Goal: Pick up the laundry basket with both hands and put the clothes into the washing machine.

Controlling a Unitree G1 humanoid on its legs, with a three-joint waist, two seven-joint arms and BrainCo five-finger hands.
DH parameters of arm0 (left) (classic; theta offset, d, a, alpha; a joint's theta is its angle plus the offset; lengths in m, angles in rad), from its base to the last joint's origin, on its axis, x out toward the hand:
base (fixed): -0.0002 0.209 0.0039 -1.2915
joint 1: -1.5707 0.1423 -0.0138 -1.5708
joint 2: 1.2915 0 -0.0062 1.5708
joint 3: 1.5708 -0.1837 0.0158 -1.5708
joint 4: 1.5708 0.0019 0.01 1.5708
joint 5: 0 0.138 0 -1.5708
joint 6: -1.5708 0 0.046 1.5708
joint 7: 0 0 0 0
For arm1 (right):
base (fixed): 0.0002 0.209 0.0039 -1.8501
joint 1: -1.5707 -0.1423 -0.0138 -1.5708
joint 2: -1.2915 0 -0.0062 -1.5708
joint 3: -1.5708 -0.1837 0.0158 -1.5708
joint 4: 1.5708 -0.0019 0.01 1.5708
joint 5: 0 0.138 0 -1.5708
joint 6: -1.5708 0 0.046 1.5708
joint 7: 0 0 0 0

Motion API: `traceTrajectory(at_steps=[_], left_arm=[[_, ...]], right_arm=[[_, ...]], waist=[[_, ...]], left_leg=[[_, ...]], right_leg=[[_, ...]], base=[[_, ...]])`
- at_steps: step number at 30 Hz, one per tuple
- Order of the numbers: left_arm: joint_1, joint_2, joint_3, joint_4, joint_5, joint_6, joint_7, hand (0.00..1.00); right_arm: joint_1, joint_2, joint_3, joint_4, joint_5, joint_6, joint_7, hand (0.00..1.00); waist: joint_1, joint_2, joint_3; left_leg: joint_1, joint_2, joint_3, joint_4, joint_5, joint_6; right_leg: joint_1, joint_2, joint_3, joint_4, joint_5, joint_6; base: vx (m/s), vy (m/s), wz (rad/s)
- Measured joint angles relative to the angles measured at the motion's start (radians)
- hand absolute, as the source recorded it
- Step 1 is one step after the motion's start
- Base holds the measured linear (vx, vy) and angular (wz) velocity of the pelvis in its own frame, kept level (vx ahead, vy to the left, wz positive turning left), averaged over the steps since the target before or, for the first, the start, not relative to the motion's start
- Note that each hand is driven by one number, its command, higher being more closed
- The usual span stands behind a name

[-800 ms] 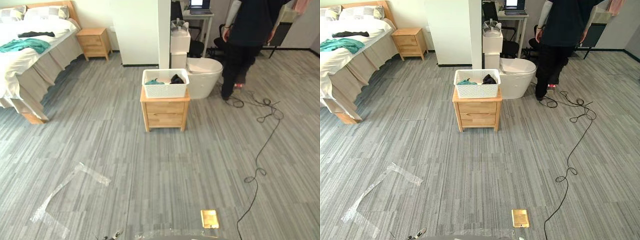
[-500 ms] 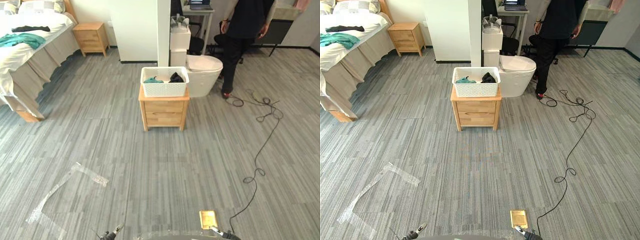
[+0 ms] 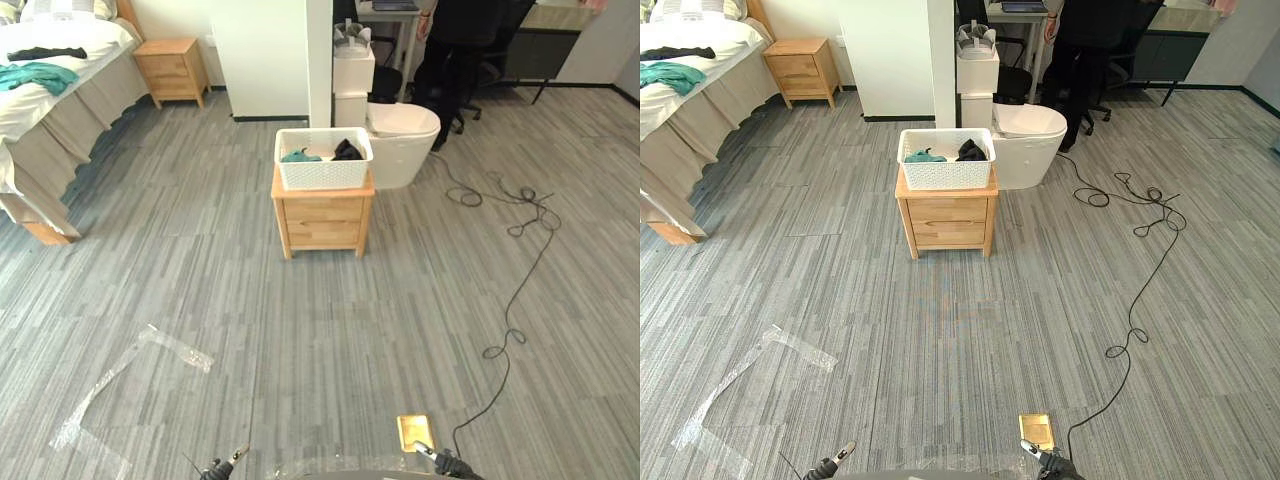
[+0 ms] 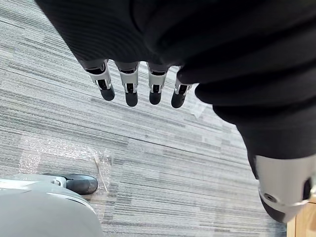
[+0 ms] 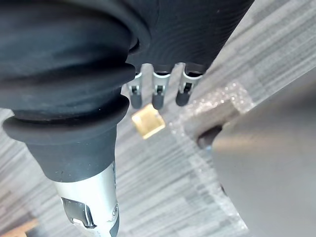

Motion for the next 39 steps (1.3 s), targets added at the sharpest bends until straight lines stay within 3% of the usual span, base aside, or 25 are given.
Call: traceTrajectory(at_steps=[12, 14, 16, 18, 19, 21, 22, 24, 26, 27, 29, 30, 31, 32, 33, 34, 35, 37, 39], left_arm=[[-0.007, -0.001, 0.000, 0.000, -0.036, 0.000, 0.000, 0.00], [-0.016, -0.001, 0.000, -0.001, -0.046, -0.002, -0.001, 0.00], [-0.032, -0.009, 0.000, -0.004, -0.065, -0.004, -0.002, 0.00], [-0.043, -0.007, 0.000, -0.014, -0.066, -0.004, -0.004, 0.00], [-0.044, 0.002, 0.001, -0.022, -0.067, -0.004, -0.004, 0.00], [-0.048, 0.009, 0.004, -0.026, -0.071, 0.000, -0.007, 0.00], [-0.048, 0.008, 0.004, -0.031, -0.073, 0.002, -0.009, 0.00], [-0.066, -0.005, 0.001, -0.043, -0.082, 0.002, -0.026, 0.00], [-0.122, -0.016, 0.000, -0.040, -0.110, 0.000, -0.047, 0.00], [-0.133, -0.023, 0.003, -0.041, -0.110, 0.000, -0.051, 0.00], [-0.139, -0.037, 0.023, -0.041, -0.110, 0.000, -0.060, 0.00], [-0.133, -0.055, 0.082, -0.041, -0.110, 0.000, -0.066, 0.00], [-0.115, -0.068, 0.127, -0.040, -0.120, 0.001, -0.065, 0.00], [-0.095, -0.075, 0.174, -0.040, -0.134, 0.002, -0.064, 0.00], [-0.091, -0.075, 0.234, -0.045, -0.159, 0.008, -0.060, 0.00], [-0.090, -0.081, 0.240, -0.045, -0.169, 0.009, -0.059, 0.00], [-0.080, -0.089, 0.239, -0.046, -0.183, 0.008, -0.059, 0.00], [-0.074, -0.096, 0.236, -0.060, -0.188, 0.007, -0.062, 0.00], [-0.077, -0.093, 0.224, -0.087, -0.188, 0.001, -0.059, 0.00]], right_arm=[[-0.017, 0.003, -0.025, 0.001, 0.002, 0.002, 0.001, 0.00], [-0.032, 0.004, -0.049, 0.001, 0.003, 0.002, 0.001, 0.00], [-0.037, 0.006, -0.085, -0.012, 0.012, 0.003, 0.000, 0.00], [-0.018, 0.014, -0.097, -0.051, 0.028, 0.004, 0.000, 0.00], [0.003, 0.030, -0.107, -0.091, 0.052, 0.002, 0.001, 0.00], [0.012, 0.039, -0.106, -0.110, 0.073, -0.001, 0.002, 0.00], [0.012, 0.043, -0.108, -0.113, 0.078, -0.002, 0.002, 0.00], [0.014, 0.048, -0.147, -0.109, 0.086, -0.008, 0.003, 0.00], [0.011, 0.054, -0.208, -0.074, 0.090, -0.008, 0.003, 0.00], [0.019, 0.057, -0.231, -0.049, 0.089, -0.001, 0.002, 0.00], [0.048, 0.061, -0.252, -0.029, 0.093, 0.008, 0.001, 0.00], [0.079, 0.065, -0.280, -0.030, 0.104, 0.012, 0.002, 0.00], [0.096, 0.058, -0.299, -0.036, 0.119, 0.017, 0.002, 0.00], [0.092, 0.054, -0.303, -0.042, 0.121, 0.019, 0.001, 0.00], [0.071, 0.048, -0.304, -0.052, 0.121, 0.018, 0.001, 0.00], [0.065, 0.050, -0.303, -0.068, 0.121, 0.017, 0.001, 0.00], [0.062, 0.051, -0.296, -0.096, 0.120, 0.014, 0.002, 0.00], [0.008, 0.046, -0.249, -0.120, 0.120, 0.003, 0.002, 0.00], [-0.035, 0.052, -0.201, -0.127, 0.118, -0.003, 0.000, 0.00]], waist=[[0.002, -0.003, 0.003], [0.000, 0.000, 0.022], [0.004, 0.011, 0.063], [0.002, 0.009, 0.075], [-0.002, -0.004, 0.086], [0.005, -0.020, 0.093], [0.004, -0.021, 0.094], [-0.003, -0.020, 0.096], [-0.022, -0.038, 0.107], [-0.030, -0.058, 0.115], [-0.030, -0.062, 0.113], [-0.040, -0.046, 0.106], [-0.048, -0.008, 0.088], [-0.052, 0.002, 0.075], [-0.045, 0.013, 0.085], [-0.039, 0.009, 0.084], [-0.021, 0.023, 0.096], [0.009, 0.041, 0.116], [0.027, 0.024, 0.127]], left_leg=[[0.007, 0.000, 0.036, -0.014, -0.002, 0.000], [-0.005, 0.000, 0.036, 0.009, -0.015, 0.007], [-0.003, 0.001, 0.026, 0.038, -0.052, 0.036], [-0.005, -0.007, 0.009, 0.062, -0.064, 0.046], [0.008, -0.023, -0.001, 0.066, -0.070, 0.054], [0.042, -0.020, -0.003, 0.083, -0.096, 0.053], [0.050, -0.015, -0.003, 0.084, -0.100, 0.054], [0.054, 0.007, -0.012, 0.095, -0.129, 0.043], [0.066, 0.021, -0.050, 0.094, -0.162, 0.025], [0.087, 0.019, -0.078, 0.095, -0.188, 0.013], [0.100, 0.031, -0.102, 0.122, -0.236, 0.003], [0.101, 0.068, -0.129, 0.172, -0.295, -0.009], [0.104, 0.128, -0.136, 0.203, -0.327, -0.039], [0.072, 0.156, -0.126, 0.332, -0.341, -0.060], [-0.064, 0.175, -0.122, 0.659, -0.252, -0.117], [-0.101, 0.178, -0.126, 0.783, -0.168, -0.121], [-0.156, 0.190, -0.126, 0.942, -0.030, -0.147], [-0.301, 0.217, -0.114, 1.246, -0.051, -0.134], [-0.390, 0.241, -0.047, 1.234, -0.113, -0.109]], right_leg=[[-0.014, 0.001, 0.031, 0.006, 0.006, 0.018], [-0.048, -0.001, 0.029, 0.073, -0.015, 0.049], [-0.123, -0.009, 0.007, 0.287, -0.055, 0.106], [-0.252, -0.038, -0.037, 0.567, -0.057, 0.077], [-0.355, -0.087, -0.073, 0.777, -0.034, 0.020], [-0.444, -0.147, -0.122, 0.907, -0.043, 0.034], [-0.459, -0.162, -0.145, 0.892, -0.043, 0.034], [-0.487, -0.184, -0.224, 0.680, -0.033, 0.046], [-0.446, -0.167, -0.246, 0.264, 0.054, 0.112], [-0.416, -0.168, -0.232, 0.141, 0.089, 0.115], [-0.413, -0.165, -0.194, 0.153, 0.098, 0.091], [-0.408, -0.140, -0.186, 0.214, 0.087, 0.057], [-0.393, -0.095, -0.199, 0.238, 0.102, 0.031], [-0.381, -0.061, -0.206, 0.264, 0.088, 0.000], [-0.358, -0.049, -0.218, 0.311, 0.067, -0.033], [-0.331, -0.041, -0.219, 0.312, 0.059, -0.045], [-0.262, -0.027, -0.213, 0.283, 0.041, -0.068], [-0.092, 0.011, -0.167, 0.199, 0.018, -0.091], [0.017, 0.007, -0.142, 0.138, 0.017, -0.092]], base=[[0.01, 0.003, -0.09], [-0.03, 0.004, -0.11], [-0.10, 0.022, 0.13], [-0.05, 0.034, 0.38], [0.04, 0.019, 0.44], [0.12, 0.031, 0.25], [0.20, 0.062, -0.01], [0.22, 0.030, -0.04], [0.39, -0.106, 0.40], [0.43, -0.179, 0.61], [0.41, -0.207, 0.52], [0.63, -0.317, 0.61], [0.69, -0.280, 0.60], [0.86, -0.335, 0.17], [0.71, -0.265, -0.04], [0.83, -0.354, -0.25], [0.68, -0.262, -0.39], [0.71, -0.211, -0.57], [0.55, -0.097, -0.37]])
